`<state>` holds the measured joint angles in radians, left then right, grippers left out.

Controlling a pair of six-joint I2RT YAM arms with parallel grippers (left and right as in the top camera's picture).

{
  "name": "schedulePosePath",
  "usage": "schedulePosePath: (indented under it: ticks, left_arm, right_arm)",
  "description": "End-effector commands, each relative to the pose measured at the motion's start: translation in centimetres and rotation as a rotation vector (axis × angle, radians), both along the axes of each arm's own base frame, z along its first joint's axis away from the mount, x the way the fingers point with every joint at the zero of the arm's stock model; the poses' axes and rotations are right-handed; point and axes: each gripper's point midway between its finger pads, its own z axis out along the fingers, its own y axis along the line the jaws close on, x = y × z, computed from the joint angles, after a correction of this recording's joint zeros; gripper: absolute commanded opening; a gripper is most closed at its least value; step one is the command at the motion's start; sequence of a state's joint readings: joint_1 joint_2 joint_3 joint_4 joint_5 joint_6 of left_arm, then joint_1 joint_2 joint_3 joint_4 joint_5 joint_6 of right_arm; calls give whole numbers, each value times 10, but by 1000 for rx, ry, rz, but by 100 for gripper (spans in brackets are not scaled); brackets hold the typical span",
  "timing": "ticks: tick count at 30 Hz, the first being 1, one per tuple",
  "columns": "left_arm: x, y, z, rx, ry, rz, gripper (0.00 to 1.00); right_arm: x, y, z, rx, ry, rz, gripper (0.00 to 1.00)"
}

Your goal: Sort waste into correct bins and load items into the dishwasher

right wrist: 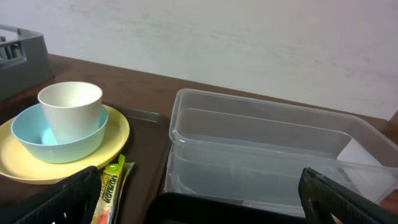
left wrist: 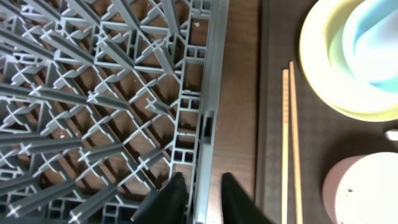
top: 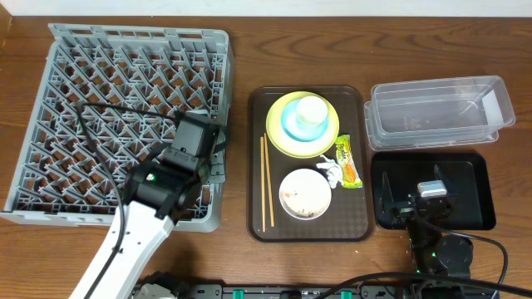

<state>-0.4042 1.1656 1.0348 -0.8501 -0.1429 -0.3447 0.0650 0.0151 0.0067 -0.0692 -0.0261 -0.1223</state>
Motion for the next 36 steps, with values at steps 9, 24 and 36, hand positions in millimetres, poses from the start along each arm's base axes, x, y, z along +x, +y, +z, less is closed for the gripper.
schedulePosePath:
  ticks: [9, 24, 36]
  left_arm:
    - [16, 1, -85, 192, 245, -65, 26]
    - [0, -20, -102, 79, 358, -114, 25]
    - [-18, -13, -104, 96, 433, -87, 10]
  right_arm:
    - [0, 1, -1, -6, 2, 7, 99]
    - [0, 1, -1, -6, 3, 7, 99]
    - [0, 1, -1, -6, 3, 7, 99]
